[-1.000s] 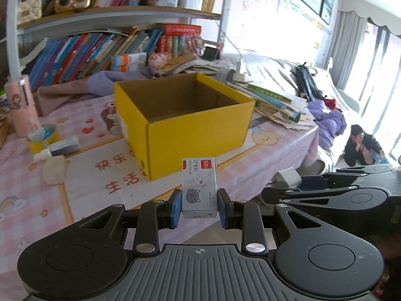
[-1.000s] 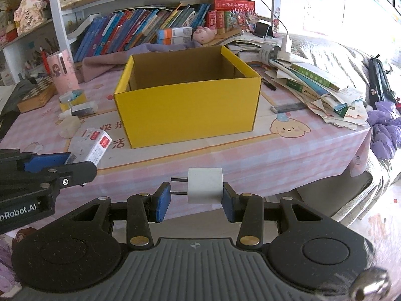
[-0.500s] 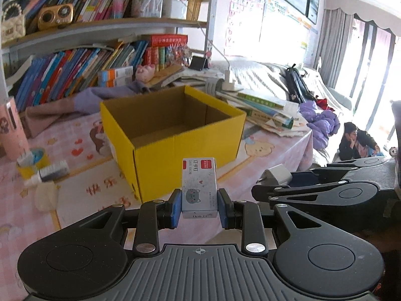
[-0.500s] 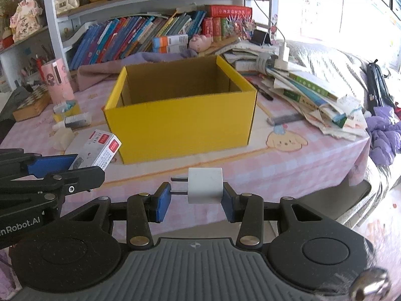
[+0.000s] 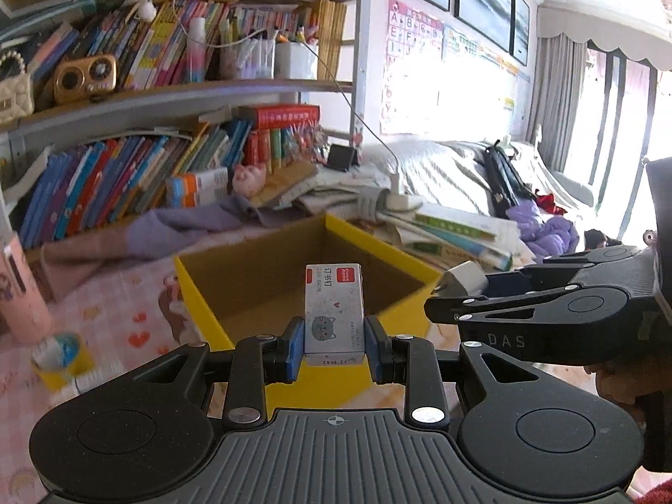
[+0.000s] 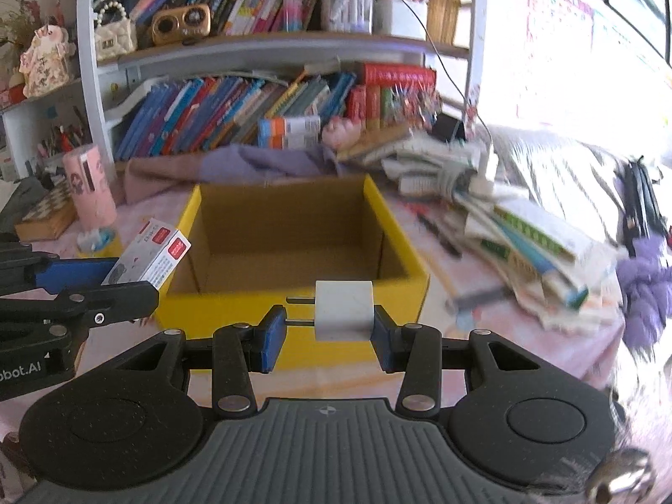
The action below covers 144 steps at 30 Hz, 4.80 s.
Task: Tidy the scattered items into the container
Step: 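Carry the charger plug and small box over the yellow box with both tools, then open the right tool to drop the plug while the left tool releases the small box, then lift both open tools out of the yellow box and back away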
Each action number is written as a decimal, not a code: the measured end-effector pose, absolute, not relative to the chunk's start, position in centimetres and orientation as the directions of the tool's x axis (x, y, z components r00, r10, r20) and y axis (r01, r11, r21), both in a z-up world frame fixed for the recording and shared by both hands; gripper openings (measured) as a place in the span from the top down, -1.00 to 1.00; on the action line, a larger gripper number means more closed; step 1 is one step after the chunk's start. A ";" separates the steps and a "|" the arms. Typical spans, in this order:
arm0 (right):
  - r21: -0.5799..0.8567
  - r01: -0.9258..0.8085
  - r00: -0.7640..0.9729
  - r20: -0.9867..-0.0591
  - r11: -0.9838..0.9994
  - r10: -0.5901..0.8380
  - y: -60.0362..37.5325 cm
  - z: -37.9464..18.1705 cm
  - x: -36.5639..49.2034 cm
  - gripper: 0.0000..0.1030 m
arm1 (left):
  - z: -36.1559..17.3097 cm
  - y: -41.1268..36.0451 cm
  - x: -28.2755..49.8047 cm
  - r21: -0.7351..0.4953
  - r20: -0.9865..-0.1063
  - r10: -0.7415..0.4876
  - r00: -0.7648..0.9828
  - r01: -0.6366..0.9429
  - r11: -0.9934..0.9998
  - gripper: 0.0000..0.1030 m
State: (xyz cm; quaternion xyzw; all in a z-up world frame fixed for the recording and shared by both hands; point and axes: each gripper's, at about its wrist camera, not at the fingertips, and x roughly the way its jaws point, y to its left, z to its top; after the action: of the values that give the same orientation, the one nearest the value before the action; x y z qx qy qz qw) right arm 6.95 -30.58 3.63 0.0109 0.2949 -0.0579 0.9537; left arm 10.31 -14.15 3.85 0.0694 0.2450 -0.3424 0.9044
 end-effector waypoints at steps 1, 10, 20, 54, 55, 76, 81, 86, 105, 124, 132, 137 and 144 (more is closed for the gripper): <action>-0.019 0.111 0.823 -0.559 0.994 -0.102 -30.8 3.8 7.6 0.21 | 4.0 -14.3 10.9 -0.042 -0.489 -0.583 0.649 0.650 0.759 0.45; -0.041 0.011 0.814 -0.580 0.999 -0.033 -33.1 3.8 14.1 0.21 | 3.3 -16.4 16.3 -0.036 -0.527 -0.524 0.669 0.598 0.800 0.45; -0.075 -0.149 0.756 -0.651 0.986 0.065 -35.1 1.6 21.2 0.21 | 1.0 -19.1 22.0 0.003 -0.627 -0.409 0.663 0.527 0.850 0.45; -0.172 -0.577 0.457 -0.878 0.798 0.141 -34.1 -5.5 32.8 0.21 | -4.3 -24.7 29.8 0.164 -0.838 -0.174 0.516 0.543 0.824 0.43; -0.171 -0.580 0.454 -0.879 0.796 0.142 -34.1 -5.5 32.8 0.21 | -4.2 -24.7 29.8 0.166 -0.838 -0.173 0.518 0.544 0.823 0.43; -0.176 -0.536 0.548 -0.817 0.826 0.181 -35.0 -3.1 31.7 -0.14 | -1.7 -22.6 27.2 0.130 -0.747 -0.217 0.629 0.458 0.880 -0.18; -0.186 -0.484 0.606 -0.776 0.855 0.174 -35.0 -1.2 29.8 -0.15 | 0.1 -21.6 25.2 0.111 -0.702 -0.250 0.667 0.449 0.886 -0.28; -0.207 -0.405 0.687 -0.711 0.891 0.147 -34.6 0.7 27.1 -0.18 | 1.8 -20.0 23.0 0.095 -0.646 -0.276 0.712 0.433 0.896 -0.37; -0.162 -0.132 0.829 -0.559 0.978 0.019 -30.5 4.3 16.0 -0.18 | 4.0 -13.1 14.9 0.015 -0.562 -0.390 0.730 0.480 0.877 -0.41; -0.166 -0.060 0.814 -0.579 0.984 -0.048 -23.0 1.7 5.5 -0.19 | 1.4 -6.7 6.8 -0.051 -0.601 -0.403 0.690 0.470 0.881 -0.41; -0.111 -0.022 0.795 -0.605 0.994 -0.050 -20.7 0.5 3.3 -0.22 | 0.4 -3.8 5.0 -0.060 -0.601 -0.362 0.713 0.411 0.910 -0.50; -0.048 0.006 0.777 -0.628 0.999 -0.035 -19.8 0.0 2.7 -0.22 | -0.2 -2.1 3.7 -0.039 -0.605 -0.319 0.730 0.373 0.927 -0.50; -0.039 -0.010 0.775 -0.631 0.999 -0.017 -17.6 -0.8 1.6 -0.23 | -0.6 0.3 2.8 -0.045 -0.620 -0.256 0.742 0.292 0.955 -0.51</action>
State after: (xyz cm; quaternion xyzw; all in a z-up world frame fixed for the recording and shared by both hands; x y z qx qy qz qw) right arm 1.56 -17.60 -0.78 -0.0199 0.3352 -0.0017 0.9419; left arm 2.84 0.29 -0.60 0.0275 0.3281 -0.1468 0.9328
